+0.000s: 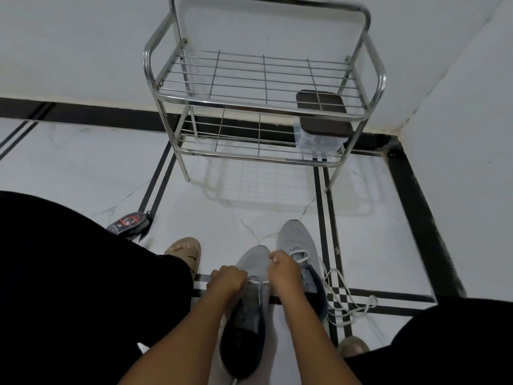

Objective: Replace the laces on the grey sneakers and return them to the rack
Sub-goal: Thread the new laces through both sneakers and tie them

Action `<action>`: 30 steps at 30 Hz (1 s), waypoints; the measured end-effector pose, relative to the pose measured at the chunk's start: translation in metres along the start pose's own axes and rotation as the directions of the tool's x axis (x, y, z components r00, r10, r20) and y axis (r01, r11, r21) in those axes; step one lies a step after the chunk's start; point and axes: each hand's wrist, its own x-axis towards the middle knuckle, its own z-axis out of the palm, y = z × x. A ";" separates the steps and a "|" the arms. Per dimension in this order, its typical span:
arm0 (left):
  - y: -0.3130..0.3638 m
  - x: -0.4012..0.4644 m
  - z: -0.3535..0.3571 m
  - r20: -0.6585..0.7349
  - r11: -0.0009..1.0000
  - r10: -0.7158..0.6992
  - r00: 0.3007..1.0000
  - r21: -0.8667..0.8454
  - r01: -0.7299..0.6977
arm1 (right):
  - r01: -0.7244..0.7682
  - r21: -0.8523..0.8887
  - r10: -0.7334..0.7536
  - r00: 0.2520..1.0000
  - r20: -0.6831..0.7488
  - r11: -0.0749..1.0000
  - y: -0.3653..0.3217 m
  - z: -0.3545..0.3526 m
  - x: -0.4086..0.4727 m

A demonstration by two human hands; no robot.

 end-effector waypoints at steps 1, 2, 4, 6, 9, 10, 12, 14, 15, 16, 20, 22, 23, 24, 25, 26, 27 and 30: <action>0.004 -0.005 -0.009 0.000 0.999 0.021 1.000 -0.026 -0.021 | 0.020 0.070 -0.019 1.000 -0.010 0.997 -0.006 -0.007 -0.003; 0.007 -0.010 -0.019 -0.003 0.996 0.037 0.999 -0.083 -0.037 | 0.043 0.150 -0.039 0.999 -0.026 0.988 -0.013 -0.015 -0.006; 0.017 -0.021 -0.041 -0.023 0.976 0.082 0.996 -0.202 -0.085 | 0.093 0.278 -0.072 0.994 -0.084 0.956 -0.029 -0.032 -0.012; 0.028 -0.041 -0.068 -0.041 0.959 0.151 0.988 -0.235 -0.156 | 0.151 0.362 -0.104 0.984 -0.146 0.920 -0.049 -0.050 -0.020; 0.051 -0.082 -0.115 -0.101 0.948 0.262 0.960 -0.159 -0.276 | 0.284 0.444 -0.211 0.955 -0.208 0.850 -0.084 -0.088 -0.036; 0.058 -0.097 -0.131 -0.138 0.943 0.299 0.944 -0.110 -0.315 | 0.339 0.440 -0.256 0.937 -0.237 0.832 -0.095 -0.102 -0.041; 0.071 -0.124 -0.163 -0.207 0.930 0.358 0.911 -0.011 -0.368 | 0.438 0.404 -0.334 0.892 -0.304 0.803 -0.119 -0.131 -0.053; 0.080 -0.149 -0.192 -0.245 0.906 0.418 0.875 0.040 -0.421 | 0.514 0.375 -0.392 0.848 -0.356 0.771 -0.141 -0.157 -0.063; 0.083 -0.161 -0.204 -0.255 0.891 0.449 0.856 0.065 -0.448 | 0.549 0.345 -0.425 0.824 -0.374 0.761 -0.152 -0.170 -0.069; 0.086 -0.172 -0.216 -0.258 0.879 0.474 0.842 0.089 -0.468 | 0.574 0.311 -0.453 0.805 -0.383 0.758 -0.163 -0.181 -0.074; 0.094 -0.209 -0.254 -0.279 0.839 0.542 0.793 0.116 -0.532 | 0.620 0.217 -0.520 0.765 -0.380 0.754 -0.203 -0.221 -0.093; 0.096 -0.224 -0.271 -0.314 0.814 0.567 0.761 0.075 -0.576 | 0.641 0.173 -0.555 0.747 -0.365 0.748 -0.219 -0.237 -0.102; 0.097 -0.228 -0.275 -0.334 0.801 0.574 0.747 0.042 -0.597 | 0.647 0.151 -0.567 0.740 -0.361 0.748 -0.223 -0.243 -0.106; 0.100 -0.235 -0.283 -0.362 0.782 0.585 0.726 0.014 -0.623 | 0.658 0.133 -0.580 0.727 -0.369 0.741 -0.228 -0.251 -0.109; 0.102 -0.239 -0.286 -0.380 0.762 0.592 0.711 -0.024 -0.647 | 0.666 0.133 -0.586 0.720 -0.372 0.734 -0.229 -0.255 -0.112; 0.104 -0.243 -0.289 -0.396 0.734 0.601 0.694 -0.069 -0.675 | 0.671 0.144 -0.589 0.717 -0.372 0.727 -0.230 -0.260 -0.114; 0.106 -0.246 -0.291 -0.411 0.703 0.611 0.677 -0.113 -0.703 | 0.676 0.162 -0.591 0.717 -0.369 0.719 -0.229 -0.262 -0.117; 0.106 -0.250 -0.291 -0.481 0.608 0.606 0.634 -0.234 -0.758 | 0.684 0.235 -0.600 0.723 -0.343 0.690 -0.225 -0.266 -0.122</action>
